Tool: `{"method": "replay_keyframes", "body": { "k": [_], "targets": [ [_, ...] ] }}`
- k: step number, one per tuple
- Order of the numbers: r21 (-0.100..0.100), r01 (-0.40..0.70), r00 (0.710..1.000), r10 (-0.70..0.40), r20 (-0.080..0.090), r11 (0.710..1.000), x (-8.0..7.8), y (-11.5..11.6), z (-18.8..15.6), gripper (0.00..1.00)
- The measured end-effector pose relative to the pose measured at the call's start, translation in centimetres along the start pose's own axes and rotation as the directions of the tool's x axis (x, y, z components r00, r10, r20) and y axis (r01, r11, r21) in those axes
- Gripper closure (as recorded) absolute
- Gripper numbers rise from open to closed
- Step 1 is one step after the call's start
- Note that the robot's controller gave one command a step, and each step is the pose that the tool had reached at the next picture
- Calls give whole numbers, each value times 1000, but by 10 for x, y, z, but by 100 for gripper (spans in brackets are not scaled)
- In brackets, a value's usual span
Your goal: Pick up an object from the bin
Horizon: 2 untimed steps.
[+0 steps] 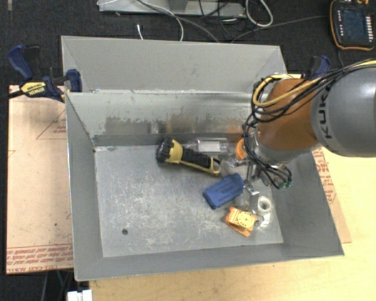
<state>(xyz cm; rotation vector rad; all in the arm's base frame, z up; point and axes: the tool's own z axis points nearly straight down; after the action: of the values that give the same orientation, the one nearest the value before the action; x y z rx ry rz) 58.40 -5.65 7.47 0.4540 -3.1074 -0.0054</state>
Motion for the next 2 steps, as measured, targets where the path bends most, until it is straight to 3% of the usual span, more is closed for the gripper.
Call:
{"method": "replay_keyframes", "body": {
  "k": [1, 2],
  "targets": [
    [5, -82, 997, 82, 9, 997, 13, -5, -63, 0],
    [-8, 124, 992, -124, -5, 992, 10, 29, -24, 0]
  ]
}}
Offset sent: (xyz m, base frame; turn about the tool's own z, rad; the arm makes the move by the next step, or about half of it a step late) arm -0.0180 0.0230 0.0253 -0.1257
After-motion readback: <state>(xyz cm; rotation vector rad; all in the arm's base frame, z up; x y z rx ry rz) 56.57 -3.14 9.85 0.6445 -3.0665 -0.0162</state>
